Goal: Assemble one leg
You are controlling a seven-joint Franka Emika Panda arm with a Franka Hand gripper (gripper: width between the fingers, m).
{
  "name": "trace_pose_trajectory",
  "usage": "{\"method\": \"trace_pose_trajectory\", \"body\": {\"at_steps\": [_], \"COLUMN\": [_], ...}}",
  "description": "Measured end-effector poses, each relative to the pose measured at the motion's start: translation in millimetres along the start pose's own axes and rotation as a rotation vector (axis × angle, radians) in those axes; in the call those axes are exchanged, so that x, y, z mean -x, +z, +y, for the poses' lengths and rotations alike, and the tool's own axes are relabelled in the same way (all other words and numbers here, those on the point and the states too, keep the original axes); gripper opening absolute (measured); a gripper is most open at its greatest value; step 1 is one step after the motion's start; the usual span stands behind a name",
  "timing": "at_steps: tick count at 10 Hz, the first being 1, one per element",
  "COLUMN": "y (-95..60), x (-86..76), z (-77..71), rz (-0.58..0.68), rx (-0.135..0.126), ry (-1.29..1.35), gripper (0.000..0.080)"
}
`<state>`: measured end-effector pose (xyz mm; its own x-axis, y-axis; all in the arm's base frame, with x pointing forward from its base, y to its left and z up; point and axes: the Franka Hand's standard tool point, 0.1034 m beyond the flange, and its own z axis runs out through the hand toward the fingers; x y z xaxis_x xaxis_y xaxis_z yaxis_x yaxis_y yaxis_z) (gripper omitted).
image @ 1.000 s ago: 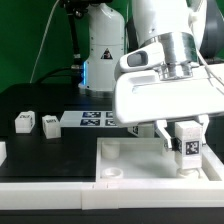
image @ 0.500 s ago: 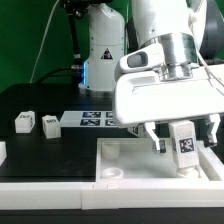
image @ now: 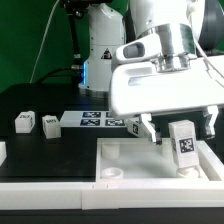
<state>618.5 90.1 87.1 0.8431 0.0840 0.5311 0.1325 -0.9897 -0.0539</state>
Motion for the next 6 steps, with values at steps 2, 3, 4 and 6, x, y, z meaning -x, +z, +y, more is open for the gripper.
{"method": "trace_pose_trajectory", "body": {"at_steps": [2,3,4,6], "y": [-1.9,-0.2,-0.8,1.4], "x": [-2.0,1.1,-1.1,8.8], "z": [4.0,0.6,1.0,-8.5], "rz": [-0.010,-0.054,-0.051,-0.218], "rx": [0.002,-0.010,-0.010,-0.048], "ry": [-0.002,-0.003,-0.002,0.007], "gripper": [0.0649,0.0649,0.0649,0.0649]}}
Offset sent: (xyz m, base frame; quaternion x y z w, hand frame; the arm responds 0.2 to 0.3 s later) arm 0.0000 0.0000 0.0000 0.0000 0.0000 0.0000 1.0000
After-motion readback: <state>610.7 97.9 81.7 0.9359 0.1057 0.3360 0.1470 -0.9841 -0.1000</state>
